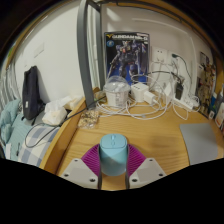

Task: Arrange mouse

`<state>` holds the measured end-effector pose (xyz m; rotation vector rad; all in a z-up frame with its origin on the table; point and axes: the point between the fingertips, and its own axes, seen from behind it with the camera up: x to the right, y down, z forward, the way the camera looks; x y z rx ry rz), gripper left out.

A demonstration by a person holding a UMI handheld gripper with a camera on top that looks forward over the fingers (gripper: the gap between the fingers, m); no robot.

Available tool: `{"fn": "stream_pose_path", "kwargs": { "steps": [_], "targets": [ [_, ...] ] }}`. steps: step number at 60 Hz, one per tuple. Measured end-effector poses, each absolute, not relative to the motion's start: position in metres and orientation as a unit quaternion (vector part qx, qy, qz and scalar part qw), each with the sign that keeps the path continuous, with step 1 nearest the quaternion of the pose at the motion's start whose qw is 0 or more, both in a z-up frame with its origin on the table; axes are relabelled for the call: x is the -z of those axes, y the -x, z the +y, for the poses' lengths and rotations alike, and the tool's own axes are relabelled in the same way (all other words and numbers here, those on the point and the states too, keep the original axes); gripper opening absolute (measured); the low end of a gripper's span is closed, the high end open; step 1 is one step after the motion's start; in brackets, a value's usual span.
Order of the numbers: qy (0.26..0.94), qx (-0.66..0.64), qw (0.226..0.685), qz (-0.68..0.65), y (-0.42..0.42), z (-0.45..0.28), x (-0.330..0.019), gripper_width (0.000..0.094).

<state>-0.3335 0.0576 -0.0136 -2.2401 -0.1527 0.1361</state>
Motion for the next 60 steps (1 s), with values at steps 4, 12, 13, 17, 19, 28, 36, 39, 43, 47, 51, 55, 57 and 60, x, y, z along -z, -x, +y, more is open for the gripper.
{"fn": "stream_pose_path", "kwargs": {
  "steps": [4, 12, 13, 17, 19, 28, 36, 39, 43, 47, 51, 55, 57, 60],
  "targets": [
    [0.901, -0.069, 0.422, -0.068, 0.336, 0.057, 0.011, 0.031],
    [0.885, -0.093, 0.45, -0.08, 0.323, 0.063, -0.041, 0.0311],
    [0.881, -0.092, 0.456, -0.083, 0.318, 0.065, -0.051, 0.0312],
    [0.869, -0.087, 0.478, -0.094, 0.292, 0.068, -0.093, 0.0311],
    [0.862, -0.082, 0.49, -0.098, 0.275, 0.069, -0.115, 0.031],
    [0.837, -0.044, 0.536, -0.105, 0.177, 0.077, -0.196, 0.0309],
    [0.825, -0.03, 0.558, -0.082, 0.088, 0.082, -0.223, 0.0311],
    [0.829, -0.026, 0.555, -0.069, 0.059, 0.085, -0.218, 0.0309],
    [0.839, -0.012, 0.541, -0.061, 0.02, 0.088, -0.197, 0.0312],
    [0.849, -0.016, 0.525, -0.046, -0.003, 0.089, -0.169, 0.0311],
    [0.862, -0.011, 0.506, -0.034, -0.021, 0.09, -0.136, 0.031],
    [0.876, -0.013, 0.481, -0.029, -0.026, 0.088, -0.102, 0.0311],
    [0.882, -0.017, 0.47, -0.026, -0.026, 0.086, -0.085, 0.031],
    [0.891, -0.024, 0.453, -0.026, -0.023, 0.083, -0.06, 0.0309]
  ]
}}
